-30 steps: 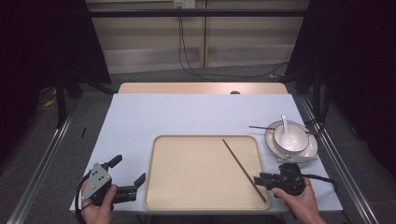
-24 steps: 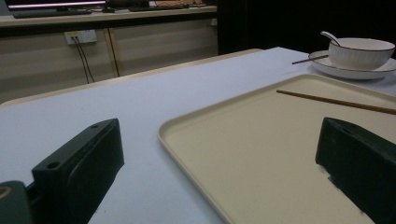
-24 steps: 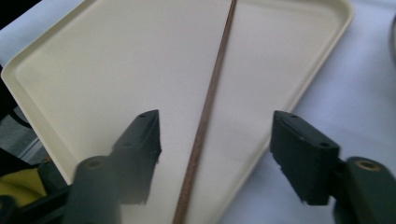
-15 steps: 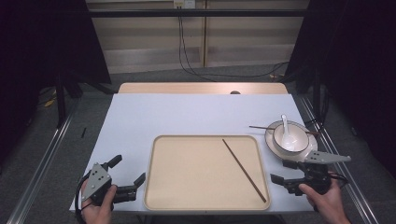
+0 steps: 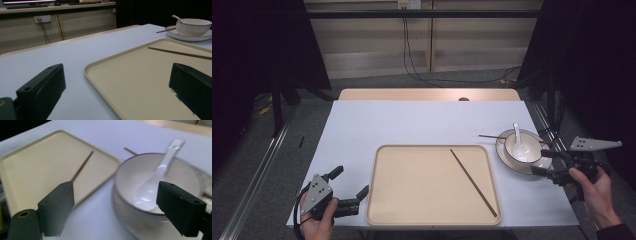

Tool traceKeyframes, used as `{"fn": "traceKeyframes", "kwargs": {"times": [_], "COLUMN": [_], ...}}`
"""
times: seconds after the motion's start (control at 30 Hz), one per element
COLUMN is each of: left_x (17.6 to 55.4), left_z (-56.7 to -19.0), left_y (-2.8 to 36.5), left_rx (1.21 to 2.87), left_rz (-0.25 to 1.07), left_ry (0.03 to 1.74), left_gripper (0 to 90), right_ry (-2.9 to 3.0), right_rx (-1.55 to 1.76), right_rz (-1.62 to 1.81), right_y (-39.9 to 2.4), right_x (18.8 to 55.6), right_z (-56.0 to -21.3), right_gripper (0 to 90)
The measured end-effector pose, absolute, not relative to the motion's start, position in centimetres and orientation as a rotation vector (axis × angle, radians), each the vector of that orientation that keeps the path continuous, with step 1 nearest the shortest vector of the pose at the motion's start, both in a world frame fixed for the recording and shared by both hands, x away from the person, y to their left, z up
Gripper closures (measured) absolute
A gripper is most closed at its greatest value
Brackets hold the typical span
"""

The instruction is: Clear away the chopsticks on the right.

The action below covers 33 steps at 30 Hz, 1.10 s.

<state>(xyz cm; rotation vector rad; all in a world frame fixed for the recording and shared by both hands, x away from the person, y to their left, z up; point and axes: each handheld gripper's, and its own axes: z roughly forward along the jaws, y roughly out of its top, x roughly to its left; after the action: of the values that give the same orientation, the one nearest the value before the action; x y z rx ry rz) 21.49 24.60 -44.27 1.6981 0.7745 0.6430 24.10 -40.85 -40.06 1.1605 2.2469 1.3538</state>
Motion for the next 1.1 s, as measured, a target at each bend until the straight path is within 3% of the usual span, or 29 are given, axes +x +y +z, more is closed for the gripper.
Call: {"fn": "traceKeyframes", "kwargs": {"times": [0.6,0.73,0.83,0.9,0.97,1.1], "left_x": [21.6,21.6,21.7,21.6,21.6,21.6], "left_z": [-44.4,-44.4,-44.4,-44.4,-44.4,-44.4], "left_y": [24.5,24.5,24.6,24.5,24.6,24.6], "left_rx": [1.695,1.696,1.701,1.695,1.698,1.696], "left_rz": [0.64,0.638,0.642,0.639,0.647,0.645], "left_ry": [0.782,0.781,0.781,0.786,0.788,0.79], "left_gripper": [0.8,0.8,0.8,0.8,0.8,0.8], "right_ry": [2.4,2.477,2.525,2.553,2.593,2.653], "right_rx": [1.108,1.096,1.093,1.095,1.054,0.938], "right_rz": [1.059,0.884,0.822,0.779,0.771,0.741], "right_y": [-48.6,-48.3,-48.4,-48.2,-48.0,-47.2], "right_x": [33.3,34.9,36.0,36.5,36.8,37.0], "right_z": [-40.1,-40.7,-41.4,-42.0,-42.4,-42.5], "right_gripper": [10.5,16.4,29.7,32.0,43.8,58.4]}}
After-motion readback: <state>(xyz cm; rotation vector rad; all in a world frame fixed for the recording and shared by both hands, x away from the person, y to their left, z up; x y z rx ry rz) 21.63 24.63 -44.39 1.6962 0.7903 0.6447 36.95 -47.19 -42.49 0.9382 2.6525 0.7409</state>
